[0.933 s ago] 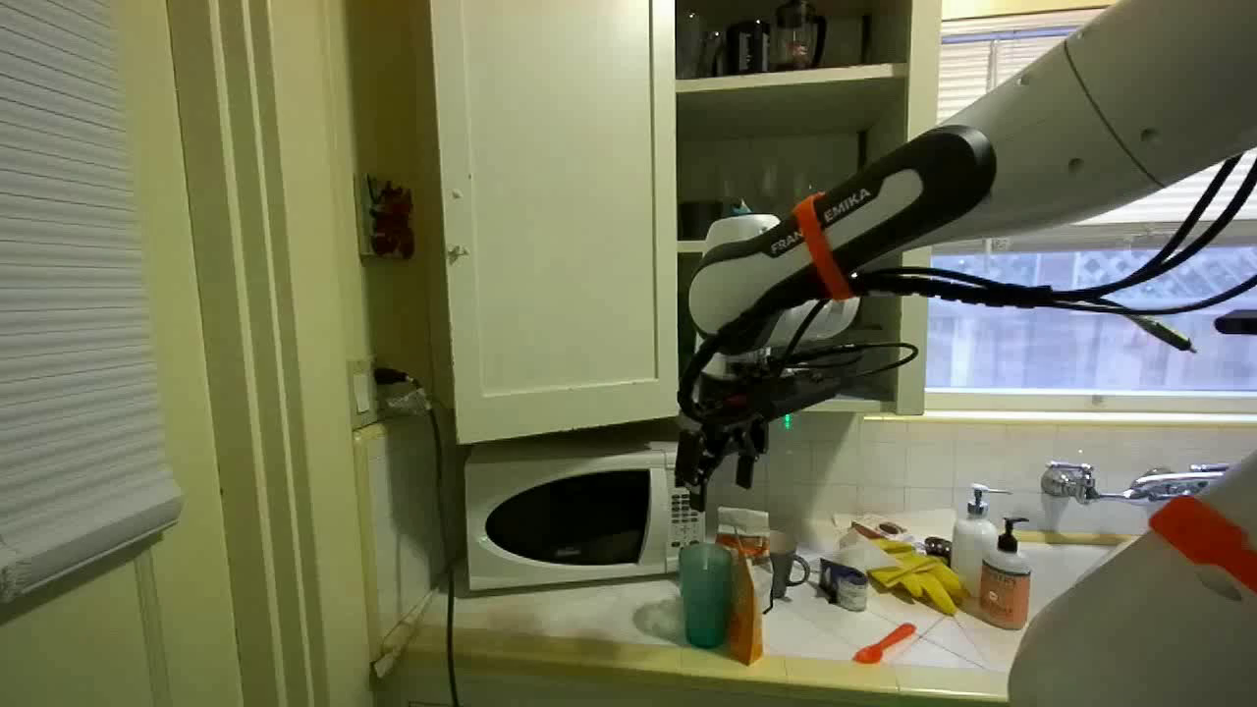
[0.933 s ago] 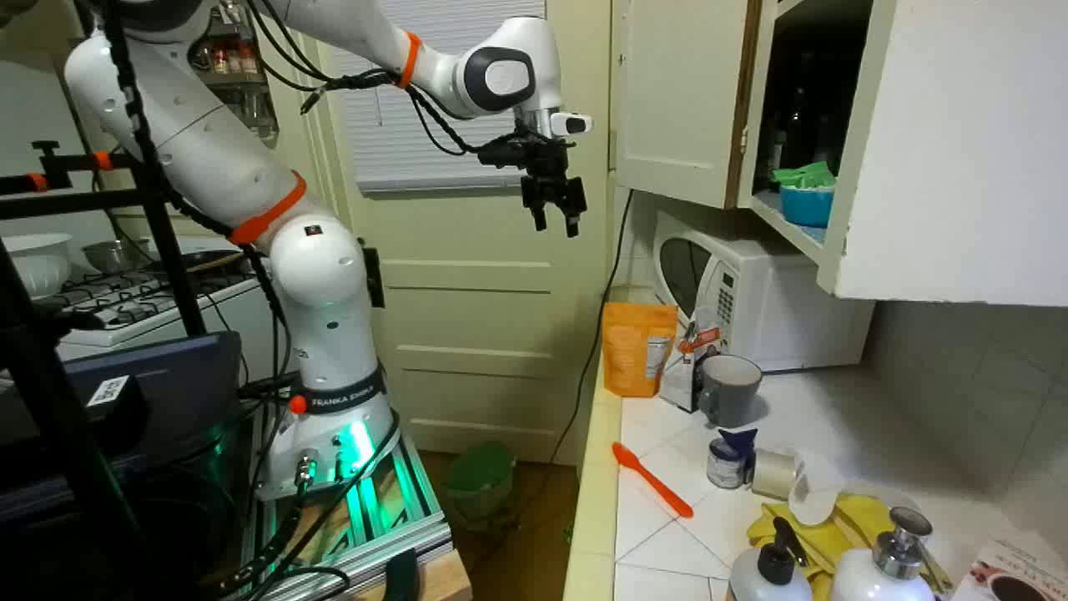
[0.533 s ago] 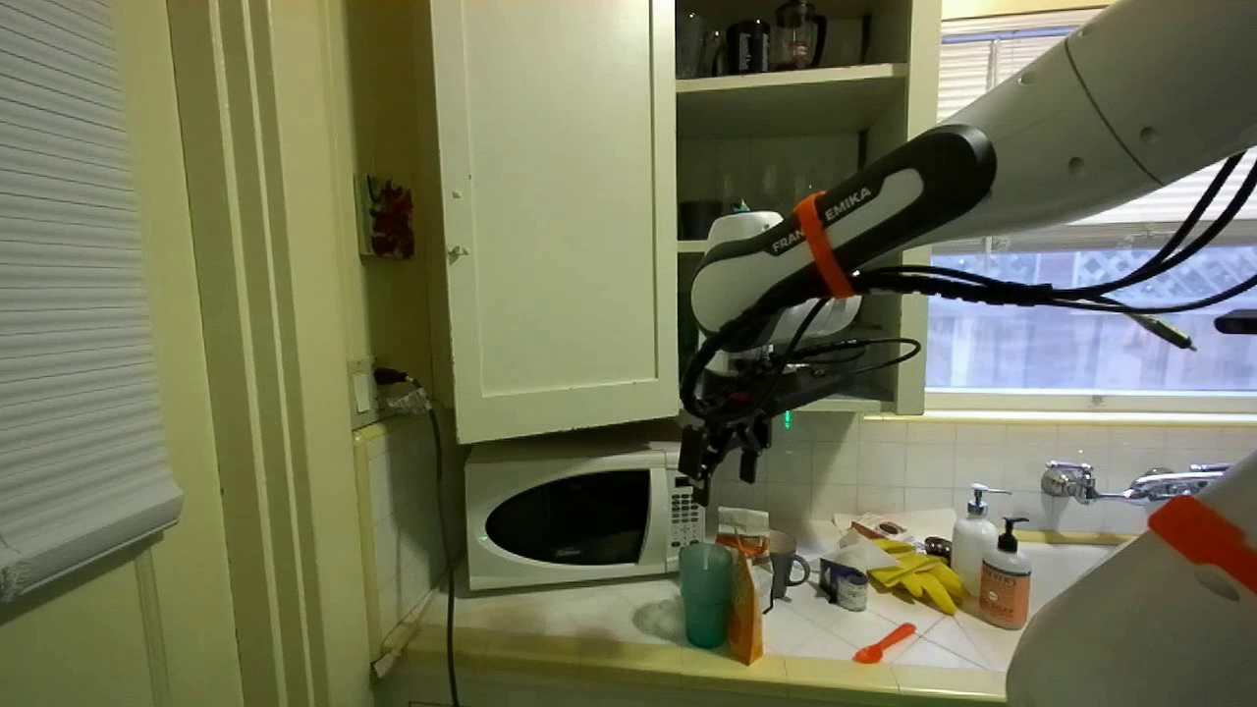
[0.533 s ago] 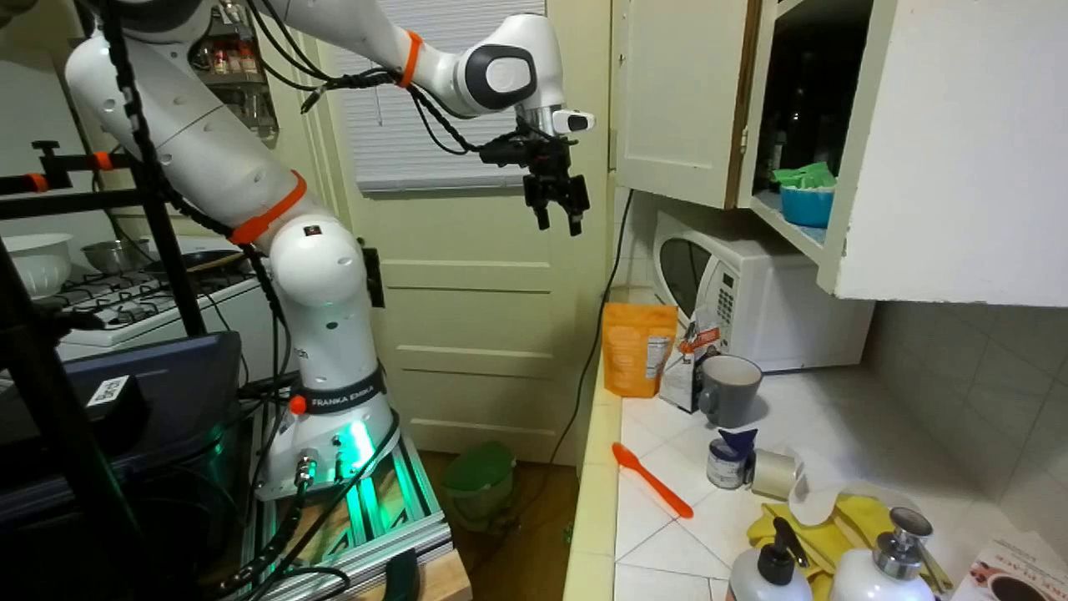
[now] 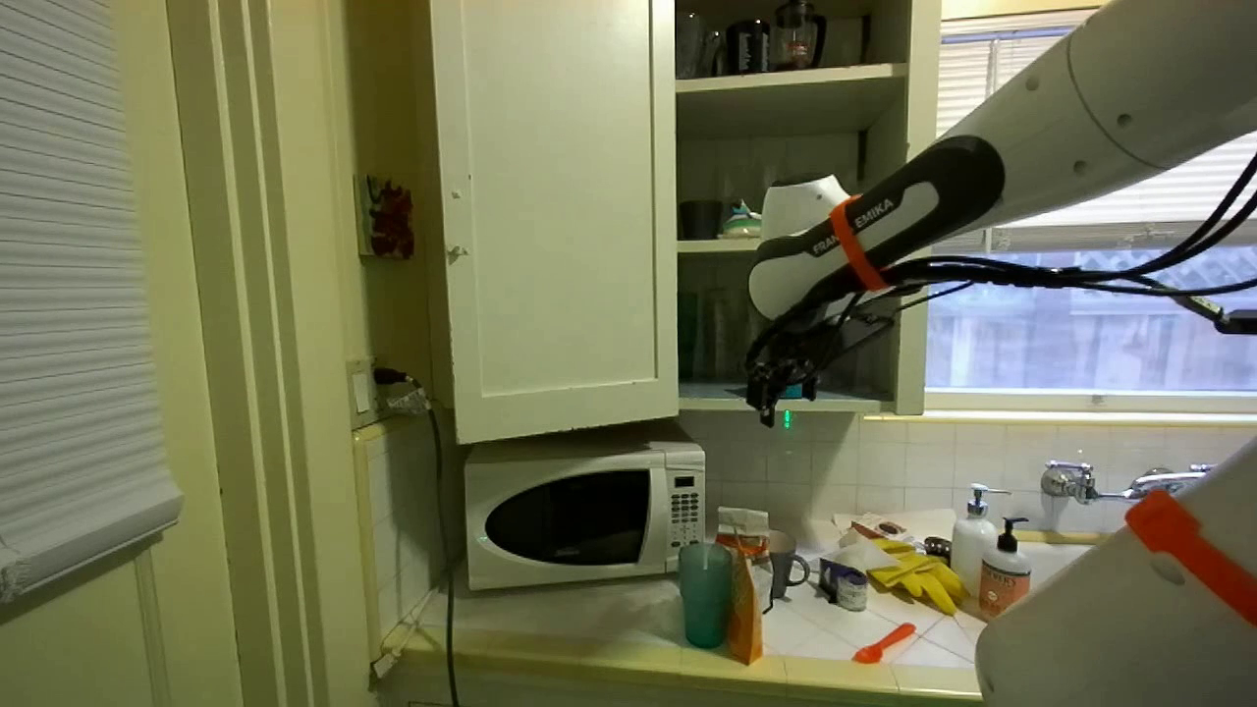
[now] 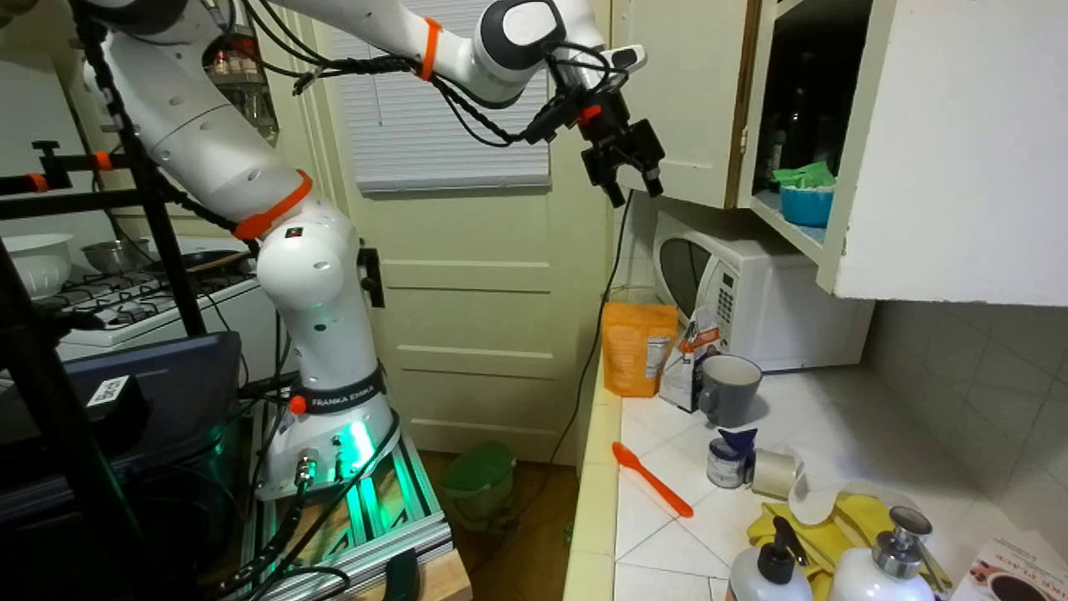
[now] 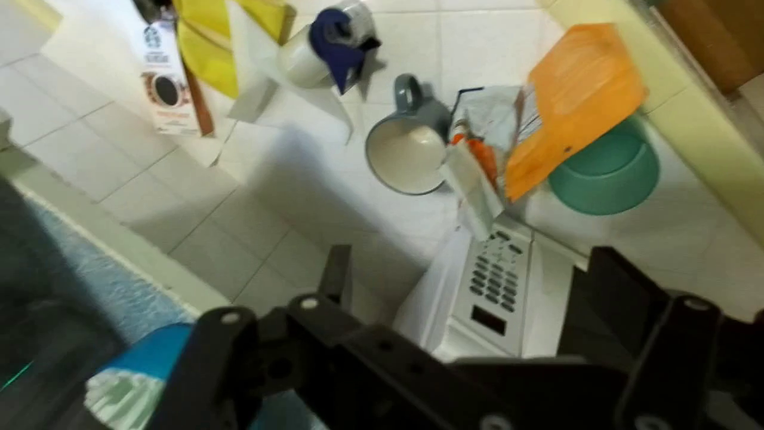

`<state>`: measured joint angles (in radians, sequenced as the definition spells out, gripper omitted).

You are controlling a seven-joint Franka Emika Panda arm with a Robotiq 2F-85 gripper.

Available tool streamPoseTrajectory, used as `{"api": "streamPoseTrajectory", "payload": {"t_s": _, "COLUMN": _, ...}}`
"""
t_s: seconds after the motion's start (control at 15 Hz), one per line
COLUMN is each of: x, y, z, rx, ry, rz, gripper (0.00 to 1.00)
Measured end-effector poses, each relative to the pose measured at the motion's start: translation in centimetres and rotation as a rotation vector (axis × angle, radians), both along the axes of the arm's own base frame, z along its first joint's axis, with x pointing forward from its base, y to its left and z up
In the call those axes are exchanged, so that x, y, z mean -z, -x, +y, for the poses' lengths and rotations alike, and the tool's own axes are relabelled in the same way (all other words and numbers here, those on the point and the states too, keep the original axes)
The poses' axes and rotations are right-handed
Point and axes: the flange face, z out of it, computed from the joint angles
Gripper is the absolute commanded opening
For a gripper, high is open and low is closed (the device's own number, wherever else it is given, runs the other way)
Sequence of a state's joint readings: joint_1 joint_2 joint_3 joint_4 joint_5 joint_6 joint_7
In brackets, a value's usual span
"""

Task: Pick up the green cloth from the bowl and put it in the cabinet

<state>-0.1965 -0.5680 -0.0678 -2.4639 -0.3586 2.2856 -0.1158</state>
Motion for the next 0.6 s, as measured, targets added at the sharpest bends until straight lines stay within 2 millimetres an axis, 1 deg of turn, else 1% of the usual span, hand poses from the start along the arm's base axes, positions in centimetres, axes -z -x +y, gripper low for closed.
{"api": "streamPoseTrajectory", "payload": {"t_s": 0.2, "x": -0.8, "y": -2.2, "z": -1.9, "rx": -0.032, "ry": 0.115, "rz": -0.043, "gripper": 1.0}}
{"api": "streamPoseTrajectory", "payload": {"t_s": 0.47, "x": -0.5, "y": -5.4, "z": -4.0, "rx": -0.057, "ry": 0.215, "rz": -0.08, "gripper": 1.0}}
{"api": "streamPoseTrajectory", "payload": {"t_s": 0.6, "x": -0.2, "y": -6.5, "z": -4.8, "rx": -0.047, "ry": 0.224, "rz": -0.083, "gripper": 1.0}}
